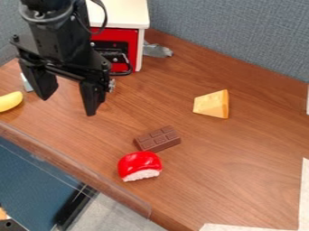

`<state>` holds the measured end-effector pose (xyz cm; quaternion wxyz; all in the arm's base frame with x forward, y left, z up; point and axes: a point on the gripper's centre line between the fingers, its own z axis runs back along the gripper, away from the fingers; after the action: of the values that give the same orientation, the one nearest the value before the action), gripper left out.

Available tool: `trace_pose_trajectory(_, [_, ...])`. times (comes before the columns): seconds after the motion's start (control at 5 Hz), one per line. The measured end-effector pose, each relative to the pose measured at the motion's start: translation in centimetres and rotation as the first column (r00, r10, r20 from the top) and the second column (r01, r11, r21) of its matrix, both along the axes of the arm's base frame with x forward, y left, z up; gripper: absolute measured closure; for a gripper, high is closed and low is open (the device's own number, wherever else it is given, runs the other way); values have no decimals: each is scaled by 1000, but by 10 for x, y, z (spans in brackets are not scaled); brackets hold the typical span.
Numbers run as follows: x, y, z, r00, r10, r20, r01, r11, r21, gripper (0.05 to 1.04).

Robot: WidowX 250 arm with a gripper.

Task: Open the drawer

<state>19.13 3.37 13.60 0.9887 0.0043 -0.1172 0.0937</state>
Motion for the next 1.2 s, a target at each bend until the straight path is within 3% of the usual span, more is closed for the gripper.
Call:
trace_pose_trajectory(0.2, [0, 0, -3, 1000, -3, -3, 3, 1000, 1, 83])
trace_pose_trajectory(0.4, [16, 21, -15, 999, -22, 50, 19, 999, 51, 83])
trace_pose_trajectory(0.8, [52, 42, -43, 978, -166, 129, 148, 979, 139, 83])
trace_pose_trajectory(1.2, [90, 64, -57, 909, -410, 73, 399, 907, 134, 83])
